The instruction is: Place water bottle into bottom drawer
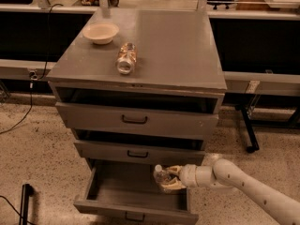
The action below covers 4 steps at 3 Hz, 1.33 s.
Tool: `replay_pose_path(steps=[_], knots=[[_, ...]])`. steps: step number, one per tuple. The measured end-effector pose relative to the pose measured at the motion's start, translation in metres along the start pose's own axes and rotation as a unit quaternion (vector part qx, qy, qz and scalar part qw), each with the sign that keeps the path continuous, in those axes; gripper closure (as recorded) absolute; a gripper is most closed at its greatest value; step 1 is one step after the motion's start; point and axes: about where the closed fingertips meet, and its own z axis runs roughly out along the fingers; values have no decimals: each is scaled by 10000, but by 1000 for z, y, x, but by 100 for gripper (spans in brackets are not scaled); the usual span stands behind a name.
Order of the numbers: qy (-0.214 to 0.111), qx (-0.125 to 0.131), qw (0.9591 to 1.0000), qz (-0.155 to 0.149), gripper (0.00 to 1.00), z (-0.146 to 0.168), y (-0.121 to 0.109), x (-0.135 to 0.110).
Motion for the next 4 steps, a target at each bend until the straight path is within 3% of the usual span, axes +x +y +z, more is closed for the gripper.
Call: replay_pose_path(steps=[2,3,4], knots=[[-53,-1,10000,-64,100,3,-5,2],[181,-1,9997,-157,100,32,-12,37],[37,63,9998,-166,100,57,-25,69]])
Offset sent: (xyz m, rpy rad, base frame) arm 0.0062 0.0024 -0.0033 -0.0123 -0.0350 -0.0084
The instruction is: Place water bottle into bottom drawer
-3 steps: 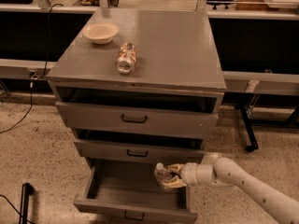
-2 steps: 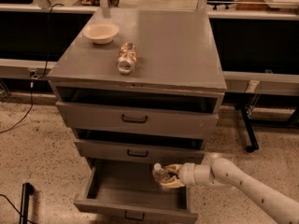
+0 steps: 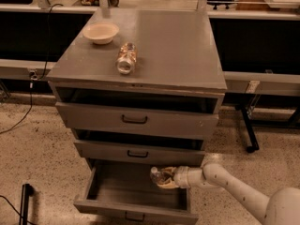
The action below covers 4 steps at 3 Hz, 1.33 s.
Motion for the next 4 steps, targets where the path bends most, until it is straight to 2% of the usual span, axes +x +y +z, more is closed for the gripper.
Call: replay_pose_path(steps=[1,2,3,4], knots=[[-321,-40,9995,18,83,14,-6,18],[-705,-78,9973,163,59,22,3,26],[-736,-115,9967,324,37,29,20,31],[-752,-172,9964,358,13,35,28,30]])
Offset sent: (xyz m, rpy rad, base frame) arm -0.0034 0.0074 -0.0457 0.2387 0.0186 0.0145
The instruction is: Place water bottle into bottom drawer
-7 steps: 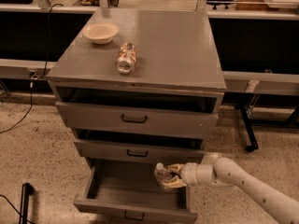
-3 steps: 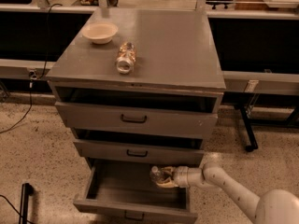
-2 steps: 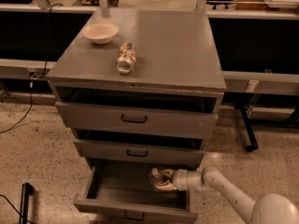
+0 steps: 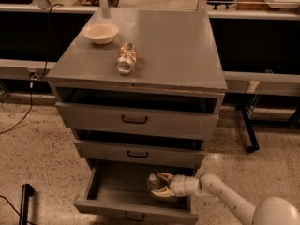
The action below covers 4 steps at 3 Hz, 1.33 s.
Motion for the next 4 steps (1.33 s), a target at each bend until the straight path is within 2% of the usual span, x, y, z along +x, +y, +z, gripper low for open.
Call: replay_pose_path(steps=[1,2,3,4], knots=[[-8,-12,10000,2,0,2,1,0],[-8,-13,10000,2,0,2,1,0],[-199,191,9996,22,0,-17,7,-1],[-590,366,9976,81,0,-35,23,-1]])
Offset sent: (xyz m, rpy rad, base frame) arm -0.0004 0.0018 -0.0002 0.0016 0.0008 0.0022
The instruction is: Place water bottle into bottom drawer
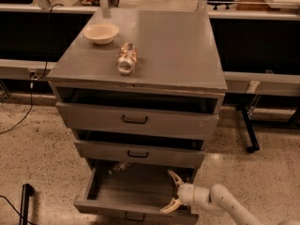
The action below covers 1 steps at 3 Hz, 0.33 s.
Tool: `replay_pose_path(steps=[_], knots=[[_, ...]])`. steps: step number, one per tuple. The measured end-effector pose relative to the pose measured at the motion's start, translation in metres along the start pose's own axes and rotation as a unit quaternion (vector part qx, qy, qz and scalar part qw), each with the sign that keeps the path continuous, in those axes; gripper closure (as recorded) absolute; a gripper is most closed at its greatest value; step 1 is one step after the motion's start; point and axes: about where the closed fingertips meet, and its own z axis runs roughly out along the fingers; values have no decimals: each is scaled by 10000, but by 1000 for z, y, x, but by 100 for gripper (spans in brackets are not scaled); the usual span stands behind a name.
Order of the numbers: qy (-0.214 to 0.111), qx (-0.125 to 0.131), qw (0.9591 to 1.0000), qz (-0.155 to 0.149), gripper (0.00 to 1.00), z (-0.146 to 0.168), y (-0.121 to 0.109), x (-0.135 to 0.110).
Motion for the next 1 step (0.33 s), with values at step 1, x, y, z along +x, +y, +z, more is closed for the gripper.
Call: replay_pose_path(steps=[1], knots=[[-42,-1,10000,9,0,-3,3,0]])
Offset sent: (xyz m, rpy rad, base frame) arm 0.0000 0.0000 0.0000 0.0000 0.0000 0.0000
